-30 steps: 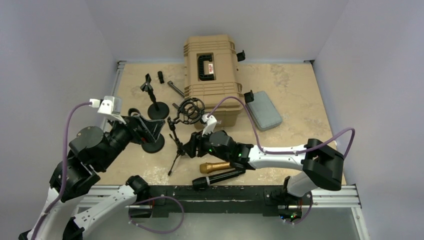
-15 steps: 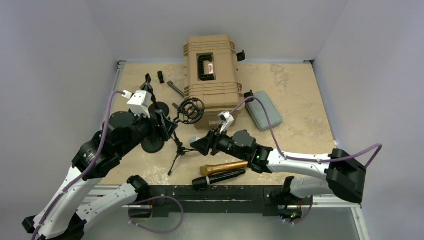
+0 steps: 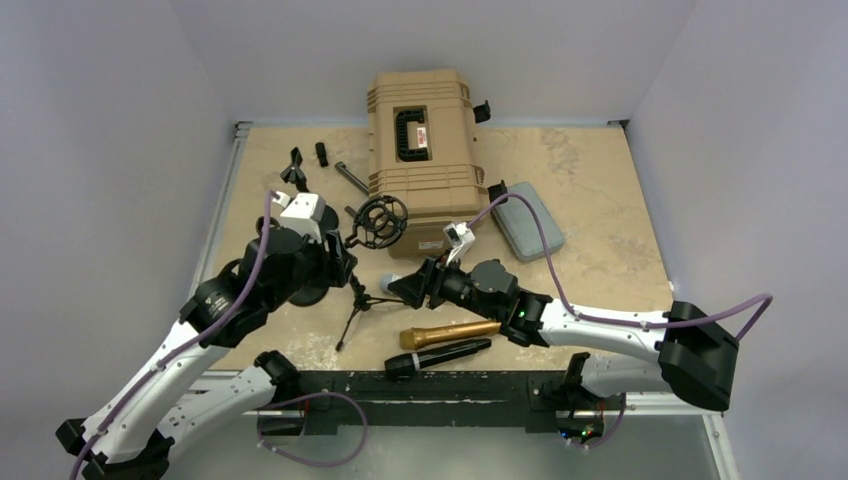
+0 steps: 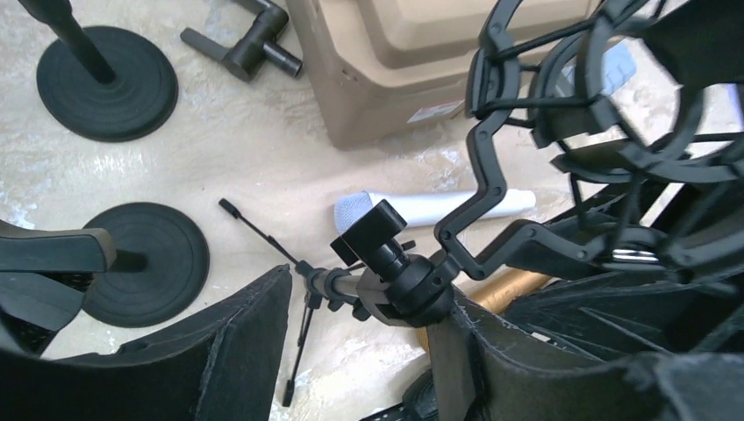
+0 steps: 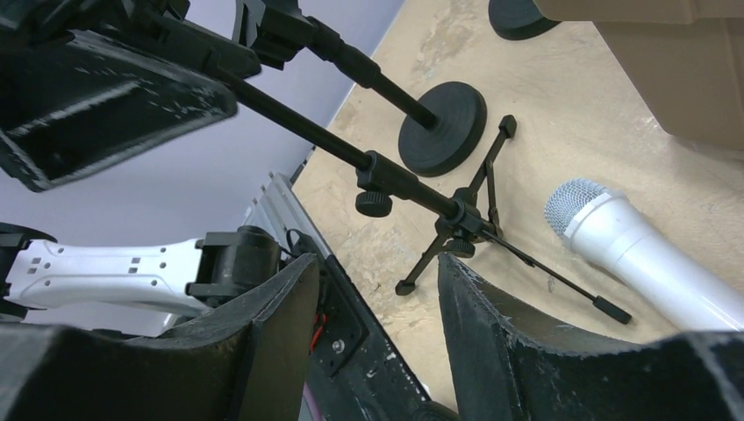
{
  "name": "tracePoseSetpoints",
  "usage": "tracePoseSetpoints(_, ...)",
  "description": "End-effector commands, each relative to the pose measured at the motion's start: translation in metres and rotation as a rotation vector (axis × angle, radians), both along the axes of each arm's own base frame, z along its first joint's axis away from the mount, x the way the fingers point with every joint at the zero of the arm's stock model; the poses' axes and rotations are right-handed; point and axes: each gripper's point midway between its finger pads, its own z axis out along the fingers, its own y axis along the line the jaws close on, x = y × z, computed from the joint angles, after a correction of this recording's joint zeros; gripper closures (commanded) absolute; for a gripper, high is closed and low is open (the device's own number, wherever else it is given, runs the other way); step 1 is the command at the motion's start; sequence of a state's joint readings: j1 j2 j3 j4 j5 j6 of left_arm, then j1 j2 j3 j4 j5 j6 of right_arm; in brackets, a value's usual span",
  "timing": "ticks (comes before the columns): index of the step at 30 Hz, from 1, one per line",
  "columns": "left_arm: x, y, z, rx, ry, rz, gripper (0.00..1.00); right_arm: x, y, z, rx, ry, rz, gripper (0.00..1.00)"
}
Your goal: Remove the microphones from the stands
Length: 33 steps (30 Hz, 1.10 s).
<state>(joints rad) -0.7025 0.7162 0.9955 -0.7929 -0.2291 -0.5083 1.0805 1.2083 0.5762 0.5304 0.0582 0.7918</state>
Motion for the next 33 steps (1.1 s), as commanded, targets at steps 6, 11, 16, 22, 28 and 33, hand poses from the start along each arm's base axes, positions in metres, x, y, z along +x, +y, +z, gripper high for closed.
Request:
tracePoseSetpoints(6,-0.012,-0.009,0.032,-0.086,-0.084,-0.093,0.24,0.005,-0.006,0.011,0.008,-0.040,-0.025,0.49)
tracePoseSetpoints(11,-0.011,-0.002,0.066,-0.079,-0.142,-0.083,0.14,0.007,-0.008,0.011,0.000,-0.045,-0.033,0.49)
tracePoseSetpoints(16,-0.002,-0.002,0.065,-0.048,-0.138,-0.063,0.14,0.008,-0.011,0.014,-0.008,-0.053,-0.043,0.50)
tracePoseSetpoints(22,-0.006,-0.012,0.061,-0.103,-0.121,-0.089,0.14,0.012,-0.028,0.013,-0.057,-0.072,-0.099,0.50)
tracePoseSetpoints(28,-0.015,0.005,0.092,-0.140,-0.211,-0.058,0.14,0.035,-0.076,0.035,-0.197,-0.190,-0.290,0.47)
tracePoseSetpoints(33,-0.026,0.030,0.128,-0.173,-0.339,-0.014,0.14,0.052,-0.139,0.086,-0.290,-0.295,-0.530,0.35)
